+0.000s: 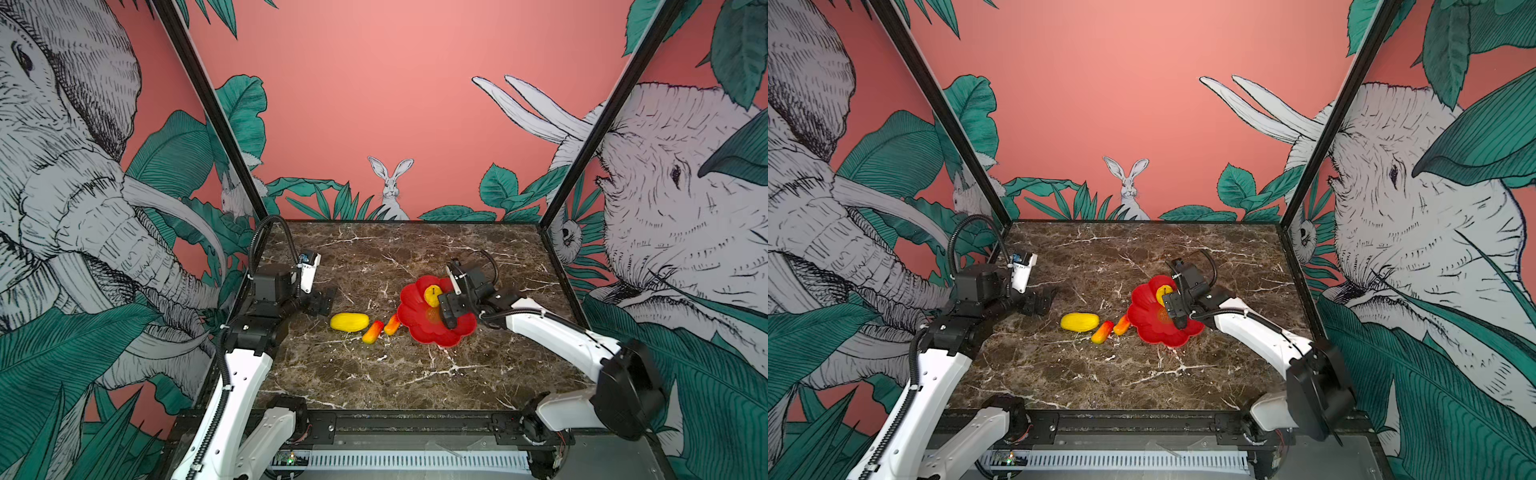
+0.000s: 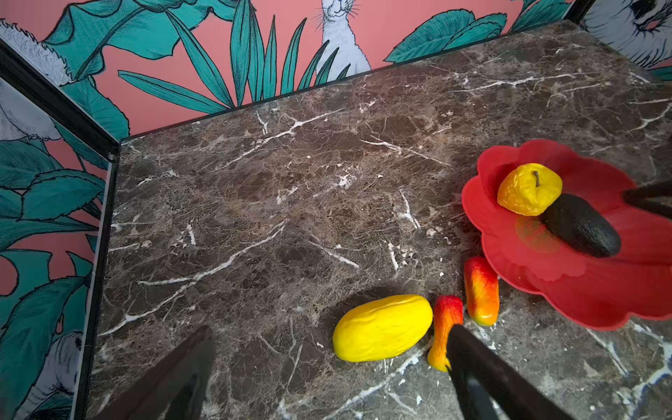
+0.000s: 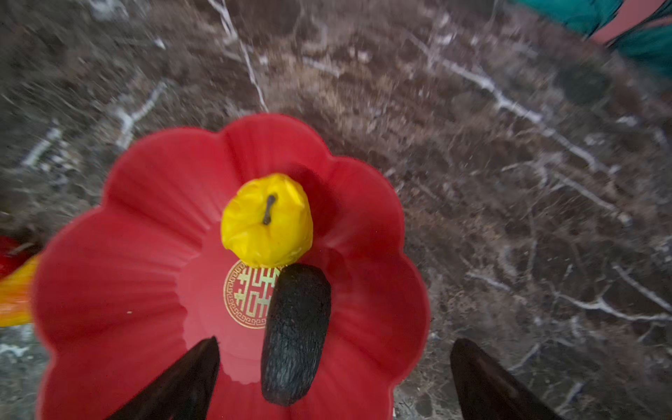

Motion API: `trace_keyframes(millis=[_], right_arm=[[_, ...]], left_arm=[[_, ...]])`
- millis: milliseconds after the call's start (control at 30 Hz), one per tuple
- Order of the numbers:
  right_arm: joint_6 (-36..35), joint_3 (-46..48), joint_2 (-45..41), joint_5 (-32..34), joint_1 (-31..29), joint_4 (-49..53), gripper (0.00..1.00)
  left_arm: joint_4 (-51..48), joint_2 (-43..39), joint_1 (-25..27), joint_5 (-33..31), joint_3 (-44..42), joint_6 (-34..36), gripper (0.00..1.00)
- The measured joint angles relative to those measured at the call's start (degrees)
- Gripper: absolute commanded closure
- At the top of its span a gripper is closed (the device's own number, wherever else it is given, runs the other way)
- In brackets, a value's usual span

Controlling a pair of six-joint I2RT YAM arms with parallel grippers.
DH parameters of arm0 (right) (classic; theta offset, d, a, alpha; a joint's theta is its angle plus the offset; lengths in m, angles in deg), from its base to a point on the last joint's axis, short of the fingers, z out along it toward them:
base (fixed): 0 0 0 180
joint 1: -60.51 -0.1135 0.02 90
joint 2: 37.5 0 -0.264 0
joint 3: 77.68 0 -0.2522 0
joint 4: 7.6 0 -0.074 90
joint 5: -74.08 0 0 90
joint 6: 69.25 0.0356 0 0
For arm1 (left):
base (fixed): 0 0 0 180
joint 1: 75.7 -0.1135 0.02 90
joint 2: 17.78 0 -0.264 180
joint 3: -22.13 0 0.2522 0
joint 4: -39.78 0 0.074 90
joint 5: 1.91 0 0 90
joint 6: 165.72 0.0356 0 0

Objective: Place and organize the fake fruits in the fruit bowl
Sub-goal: 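Reach the right gripper to the long yellow mango and grasp it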

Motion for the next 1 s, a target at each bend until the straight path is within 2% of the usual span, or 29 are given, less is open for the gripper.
trace_keyframes(millis=[100,200,300,433,633,800,900,1000], right_arm=[[-2.43,-4.31,-2.03,0.68,-4.35,1.18,0.01],[-4.66,-7.82,0.35,-0.68,-9.05,-0.59,0.01],[-6.75,-11.43,7.17,-3.82,-12.90,-3.82,0.01],[-9.33,-18.95,21.24,-8.55,-16.48,-8.00,0.01],[-10.32,-30.77,39.12,-16.09,-19.98,-12.70,0.00],[-7.78,-31.85,44.54,-22.10,-20.90,-17.03,0.00],[-6.25,-31.85,46.82,-23.23,-20.87,-18.73,0.01],[-4.96,-32.09,49.05,-23.58,-20.87,-19.78,0.07]], left_arm=[[0.00,0.00,0.00,0.00,0.00,0.00,0.00],[0.00,0.00,0.00,0.00,0.02,0.00,0.00],[0.00,0.00,0.00,0.00,0.00,0.00,0.00],[0.00,-0.02,0.00,-0.02,0.00,0.00,0.00],[0.00,-0.39,0.00,-0.26,0.00,0.00,0.00],[0.00,-0.81,0.00,-0.24,0.00,0.00,0.00],[0.00,-0.81,0.00,-0.22,0.00,0.00,0.00],[0.00,-0.83,0.00,-0.22,0.00,0.00,0.00]])
